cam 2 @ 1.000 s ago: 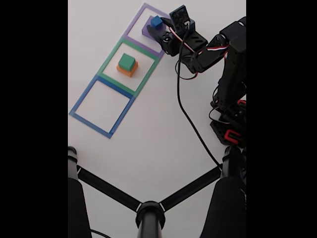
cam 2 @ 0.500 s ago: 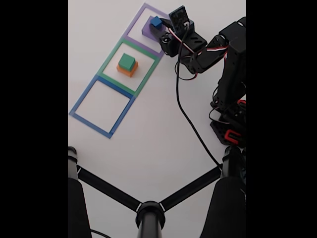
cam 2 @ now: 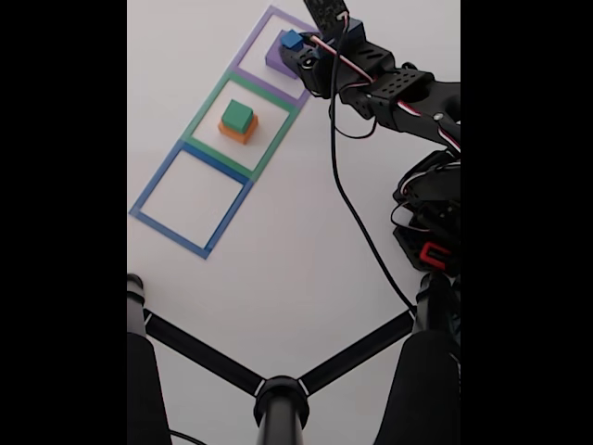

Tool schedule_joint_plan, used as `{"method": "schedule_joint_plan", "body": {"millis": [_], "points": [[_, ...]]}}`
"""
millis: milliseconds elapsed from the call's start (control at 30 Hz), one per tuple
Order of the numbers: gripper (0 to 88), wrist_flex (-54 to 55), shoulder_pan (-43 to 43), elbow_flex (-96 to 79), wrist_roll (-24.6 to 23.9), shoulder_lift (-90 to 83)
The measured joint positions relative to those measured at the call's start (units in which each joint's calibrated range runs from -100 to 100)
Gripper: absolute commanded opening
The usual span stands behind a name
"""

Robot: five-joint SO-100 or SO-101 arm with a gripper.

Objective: Tower of hanoi

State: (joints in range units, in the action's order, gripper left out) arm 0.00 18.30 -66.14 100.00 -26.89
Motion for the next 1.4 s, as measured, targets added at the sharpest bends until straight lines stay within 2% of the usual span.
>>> {"method": "schedule_joint_plan", "body": {"millis": [333, 500, 633, 800, 1133, 1267, 1400], "points": [[2.6, -56.7, -1.7, 31.7, 0.0, -10.4], [2.5, -77.1, -5.0, 47.6, 0.0, -10.9], [2.2, -86.7, -9.5, 57.1, 0.0, -10.9], [2.2, -91.6, -14.0, 62.8, 0.0, -10.9], [1.9, -91.7, -17.9, 63.3, 0.0, -11.7], [2.1, -85.1, -18.9, 54.5, 0.0, -14.2], [2.3, -72.8, -18.7, 41.2, 0.0, -16.9]]}}
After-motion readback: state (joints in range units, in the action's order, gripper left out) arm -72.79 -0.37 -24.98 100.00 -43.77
